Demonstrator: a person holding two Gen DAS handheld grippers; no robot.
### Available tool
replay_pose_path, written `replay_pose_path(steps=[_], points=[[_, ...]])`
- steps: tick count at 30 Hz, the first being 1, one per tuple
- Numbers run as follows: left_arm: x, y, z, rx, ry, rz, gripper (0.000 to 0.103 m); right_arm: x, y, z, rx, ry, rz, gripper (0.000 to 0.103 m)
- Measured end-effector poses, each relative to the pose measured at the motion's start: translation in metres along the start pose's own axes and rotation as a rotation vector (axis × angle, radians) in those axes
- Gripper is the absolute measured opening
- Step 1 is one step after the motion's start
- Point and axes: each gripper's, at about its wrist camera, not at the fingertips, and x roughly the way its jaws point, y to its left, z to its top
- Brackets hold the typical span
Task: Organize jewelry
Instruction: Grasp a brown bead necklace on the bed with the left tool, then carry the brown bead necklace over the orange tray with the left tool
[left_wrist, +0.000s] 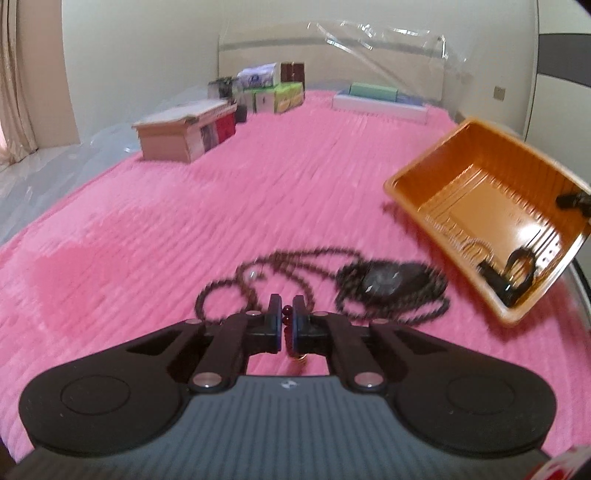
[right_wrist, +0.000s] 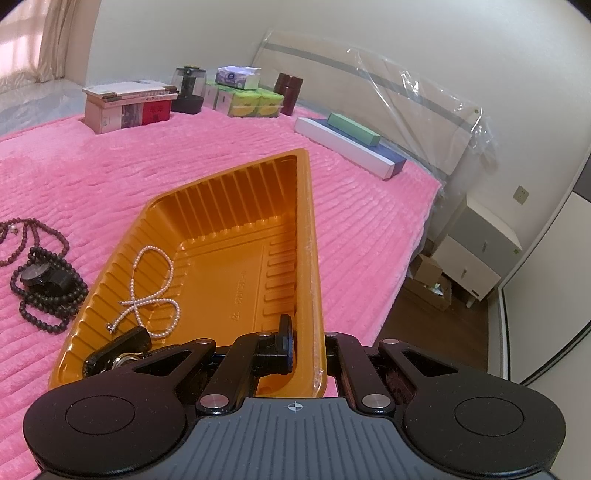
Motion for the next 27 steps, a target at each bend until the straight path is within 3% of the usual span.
replay_pose_path(steps=[13, 27], points=[[0.0, -0.043, 0.039, 0.025, -0.074, -0.128, 0.004, 0.002, -0.002, -0.001, -0.001, 0.018, 0.012, 0.004], [0.018, -0.107, 0.083, 0.08, -0.121, -0.294, 0.004, 0.013, -0.006, 0.002, -0.031, 0.124, 0.035, 0.004]])
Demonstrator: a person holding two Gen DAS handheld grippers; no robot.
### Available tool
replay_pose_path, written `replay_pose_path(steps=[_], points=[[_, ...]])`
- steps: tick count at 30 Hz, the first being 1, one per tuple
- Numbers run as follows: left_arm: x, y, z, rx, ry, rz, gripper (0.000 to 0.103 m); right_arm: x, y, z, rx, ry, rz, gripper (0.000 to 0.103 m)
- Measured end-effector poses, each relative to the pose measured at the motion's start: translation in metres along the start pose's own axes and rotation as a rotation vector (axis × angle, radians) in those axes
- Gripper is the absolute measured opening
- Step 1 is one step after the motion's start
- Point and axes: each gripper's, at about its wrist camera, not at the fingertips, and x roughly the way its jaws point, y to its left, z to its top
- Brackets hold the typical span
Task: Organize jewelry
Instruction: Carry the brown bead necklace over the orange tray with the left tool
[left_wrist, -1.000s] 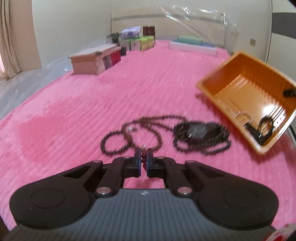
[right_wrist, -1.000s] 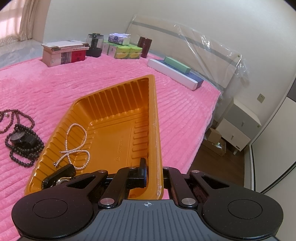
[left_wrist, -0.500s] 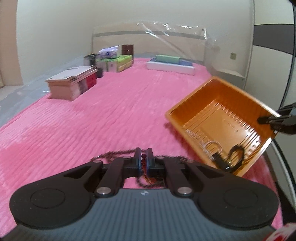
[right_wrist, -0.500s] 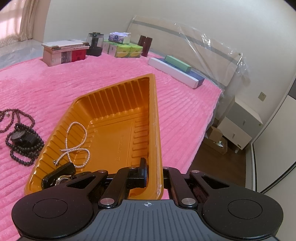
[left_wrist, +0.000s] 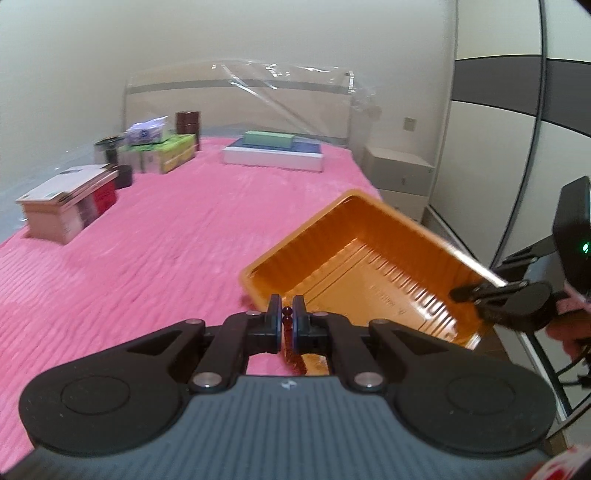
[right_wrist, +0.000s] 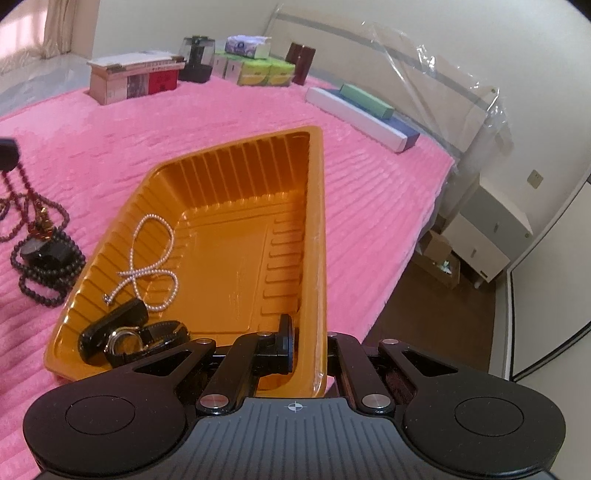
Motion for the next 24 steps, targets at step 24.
replay_pose_path(steps=[24], points=[[0.088, -0.043, 0.01, 0.02, 0.125, -0.182, 0.004, 0.009, -0.006, 0.002, -0.015, 0.093, 0.024, 0.004]])
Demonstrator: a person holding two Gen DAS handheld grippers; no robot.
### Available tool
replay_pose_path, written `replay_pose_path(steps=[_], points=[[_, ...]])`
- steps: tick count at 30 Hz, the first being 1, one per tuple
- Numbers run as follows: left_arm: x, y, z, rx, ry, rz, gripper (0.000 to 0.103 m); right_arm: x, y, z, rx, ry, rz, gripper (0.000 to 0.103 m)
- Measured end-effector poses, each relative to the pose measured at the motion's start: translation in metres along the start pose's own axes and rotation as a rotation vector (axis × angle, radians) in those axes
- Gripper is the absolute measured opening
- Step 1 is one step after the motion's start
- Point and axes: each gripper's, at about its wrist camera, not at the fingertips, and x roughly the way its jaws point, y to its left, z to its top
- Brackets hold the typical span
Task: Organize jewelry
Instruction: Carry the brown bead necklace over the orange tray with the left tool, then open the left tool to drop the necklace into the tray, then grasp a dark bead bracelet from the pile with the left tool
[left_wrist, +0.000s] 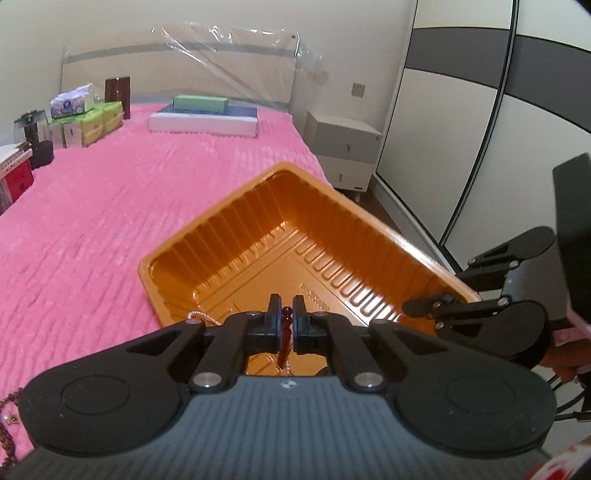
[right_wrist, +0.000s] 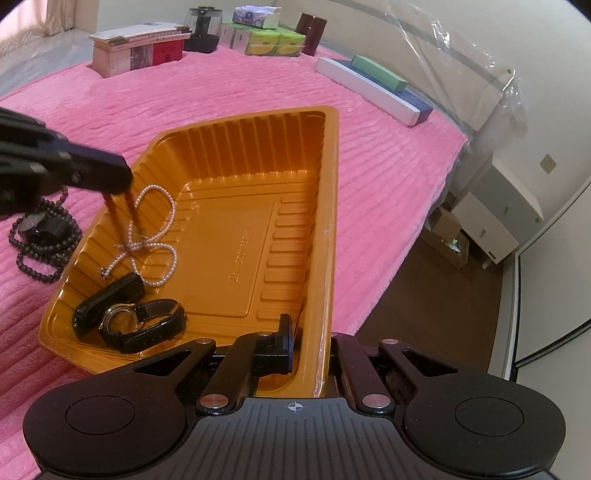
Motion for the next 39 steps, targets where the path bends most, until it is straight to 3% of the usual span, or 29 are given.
replay_pose_path(steps=[3, 5, 9, 15, 22, 28, 33, 39], points=[[0.008, 0.0, -0.003, -0.014, 0.016, -0.01, 0.006, 0.0, 0.0, 0.0, 0.0, 0.0, 0.0, 0.004], [0.009, 0.002, -0.005, -0.027, 0.02, -0.026, 0.021, 0.001, 0.0, 0.0, 0.0, 0.002, 0.0, 0.004], [-0.001, 0.006, -0.009, -0.03, 0.004, 0.003, 0.021, 0.0, 0.001, 0.0, 0.001, 0.002, 0.0, 0.004], [-0.04, 0.033, -0.028, -0.062, -0.038, 0.117, 0.023, 0.001, 0.001, -0.002, 0.002, 0.0, -0.002, 0.004], [-0.095, 0.082, -0.069, -0.127, -0.057, 0.361, 0.03, -0.001, 0.003, -0.004, 0.006, 0.003, -0.006, 0.004], [-0.13, 0.124, -0.11, -0.229, -0.029, 0.5, 0.031, 0.0, 0.005, -0.005, 0.007, 0.006, -0.012, 0.004], [-0.14, 0.134, -0.139, -0.222, 0.019, 0.554, 0.031, 0.0, 0.005, -0.006, 0.005, 0.009, -0.015, 0.004], [-0.128, 0.132, -0.149, -0.175, 0.046, 0.558, 0.031, 0.0, 0.006, -0.006, 0.004, 0.012, -0.019, 0.004]])
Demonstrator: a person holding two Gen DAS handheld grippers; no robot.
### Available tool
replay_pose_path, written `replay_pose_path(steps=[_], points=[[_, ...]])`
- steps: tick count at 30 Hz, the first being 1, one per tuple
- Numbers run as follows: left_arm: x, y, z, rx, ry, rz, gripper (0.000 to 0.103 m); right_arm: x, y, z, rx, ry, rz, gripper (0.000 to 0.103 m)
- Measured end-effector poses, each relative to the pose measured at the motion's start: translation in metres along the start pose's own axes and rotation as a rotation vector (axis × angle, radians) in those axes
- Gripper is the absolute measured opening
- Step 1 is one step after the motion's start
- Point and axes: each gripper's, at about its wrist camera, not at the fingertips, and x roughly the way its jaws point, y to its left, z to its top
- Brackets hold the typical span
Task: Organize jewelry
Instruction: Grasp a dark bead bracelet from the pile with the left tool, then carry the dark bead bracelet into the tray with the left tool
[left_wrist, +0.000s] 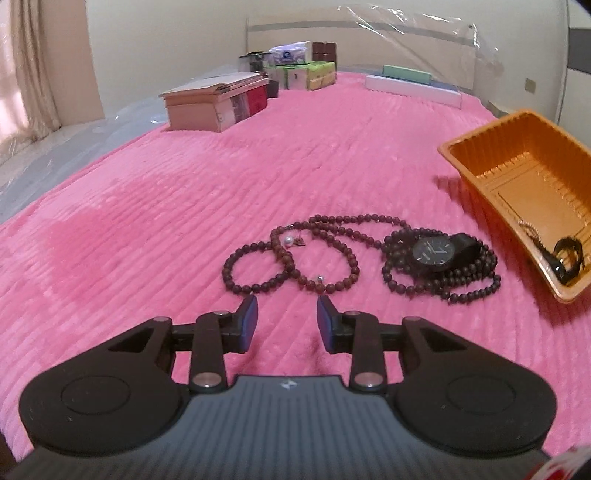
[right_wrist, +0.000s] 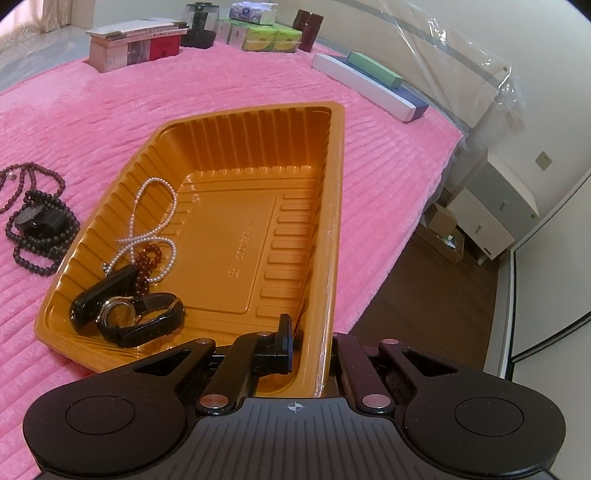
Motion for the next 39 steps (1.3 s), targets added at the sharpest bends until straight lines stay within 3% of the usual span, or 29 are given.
replay_pose_path(steps=[9, 16, 18, 22, 32, 39], points=[[0.038, 0.005, 0.011, 0.102, 0.015, 0.056, 0.031, -0.001, -0.001, 0.0, -0.001, 0.003, -0.002, 0.004], [0.057, -0.003, 0.007, 0.362, 0.037, 0.024, 0.028, 0.0, -0.001, -0.001, 0.0, 0.006, -0.004, 0.005], [0.061, -0.003, 0.006, 0.391, 0.045, 0.006, 0.023, 0.0, -0.002, -0.001, 0.0, 0.006, -0.004, 0.005], [0.06, 0.005, 0.012, 0.312, 0.09, -0.034, 0.006, 0.0, -0.002, -0.001, 0.0, 0.005, -0.005, 0.005], [0.013, 0.014, 0.029, 0.187, 0.01, 0.009, 0.006, 0.001, -0.001, -0.001, 0.0, 0.0, -0.007, 0.005], [-0.018, 0.004, 0.049, 0.157, -0.059, -0.04, 0.006, 0.001, 0.0, -0.001, 0.001, -0.001, -0.007, 0.004]])
